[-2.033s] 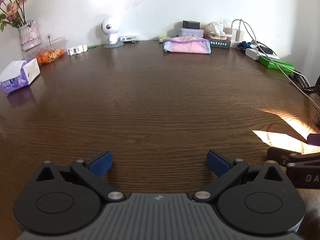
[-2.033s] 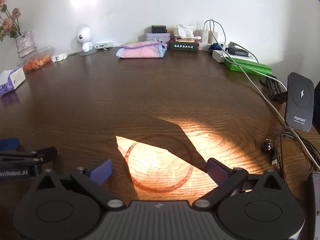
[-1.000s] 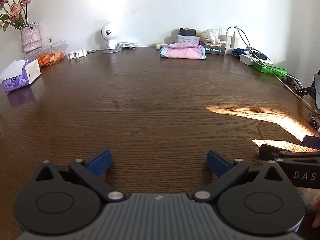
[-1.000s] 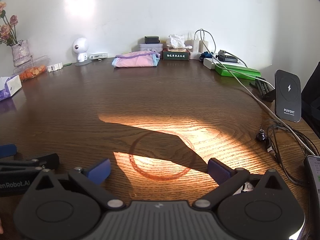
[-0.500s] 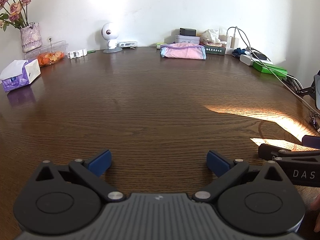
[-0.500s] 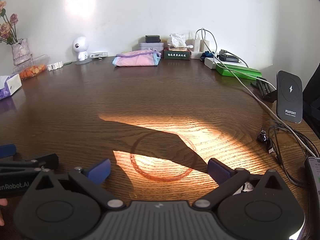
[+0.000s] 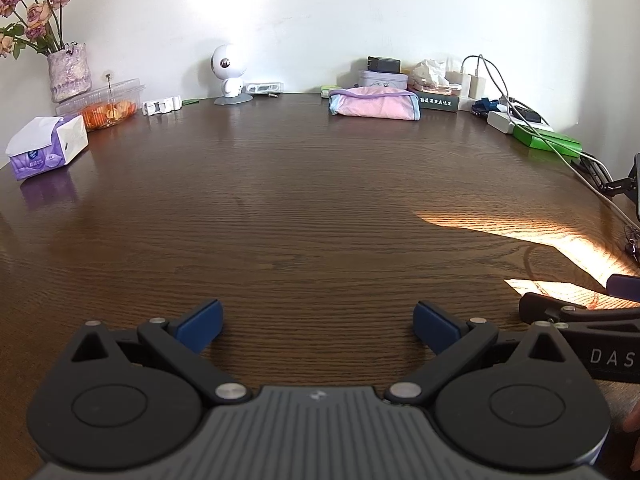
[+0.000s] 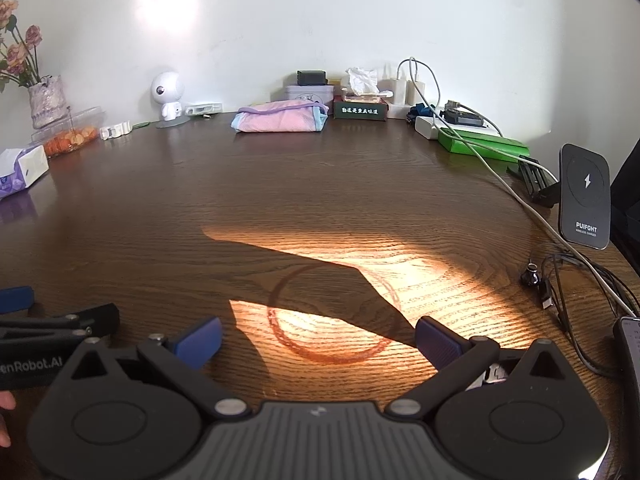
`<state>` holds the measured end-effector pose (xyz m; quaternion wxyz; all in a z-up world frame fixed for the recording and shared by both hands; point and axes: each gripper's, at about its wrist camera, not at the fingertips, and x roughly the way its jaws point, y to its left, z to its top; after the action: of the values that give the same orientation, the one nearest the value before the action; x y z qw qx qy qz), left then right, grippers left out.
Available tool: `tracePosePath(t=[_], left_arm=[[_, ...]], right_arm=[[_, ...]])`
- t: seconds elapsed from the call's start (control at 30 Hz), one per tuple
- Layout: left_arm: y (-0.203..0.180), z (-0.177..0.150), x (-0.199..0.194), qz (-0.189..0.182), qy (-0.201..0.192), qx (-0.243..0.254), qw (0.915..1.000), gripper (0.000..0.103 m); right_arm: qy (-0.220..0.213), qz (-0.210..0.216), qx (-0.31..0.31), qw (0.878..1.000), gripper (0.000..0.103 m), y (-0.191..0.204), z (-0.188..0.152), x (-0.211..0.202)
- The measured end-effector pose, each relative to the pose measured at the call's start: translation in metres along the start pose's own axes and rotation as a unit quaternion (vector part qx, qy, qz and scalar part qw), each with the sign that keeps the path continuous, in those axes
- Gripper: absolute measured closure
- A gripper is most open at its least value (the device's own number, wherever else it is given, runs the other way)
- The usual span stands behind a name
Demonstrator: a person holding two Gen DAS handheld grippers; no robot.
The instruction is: Fold clothes
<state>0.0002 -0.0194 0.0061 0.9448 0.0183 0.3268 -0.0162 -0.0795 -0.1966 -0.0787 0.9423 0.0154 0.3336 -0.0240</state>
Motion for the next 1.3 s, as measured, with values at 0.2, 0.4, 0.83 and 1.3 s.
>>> tracePosePath(t=[0.2, 0.4, 0.83, 1.3], left_arm=[[0.0000, 0.0001, 0.0004, 0.001, 0.000, 0.000, 1.0000, 0.000], [-0.0007, 0.0001, 0.0009, 0.002, 0.000, 0.002, 1.0000, 0.000], [-0.0018, -0.0003, 0.0011, 0.003, 0.001, -0.004, 1.0000, 0.000], [-0.0024, 0.0000, 0.0010, 0.004, 0.001, -0.004, 1.0000, 0.000]], right_arm=[[-0.001, -0.001, 0.001, 1.000, 0.000, 0.0007, -0.0006, -0.0004], [-0.001, -0.001, 0.001, 1.000, 0.000, 0.0009, -0.0006, -0.0001], [-0.001, -0.004, 0.003, 1.000, 0.000, 0.0008, -0.0006, 0.0003], [-0.001, -0.004, 0.004, 1.000, 0.000, -0.0001, -0.0008, 0.0005]])
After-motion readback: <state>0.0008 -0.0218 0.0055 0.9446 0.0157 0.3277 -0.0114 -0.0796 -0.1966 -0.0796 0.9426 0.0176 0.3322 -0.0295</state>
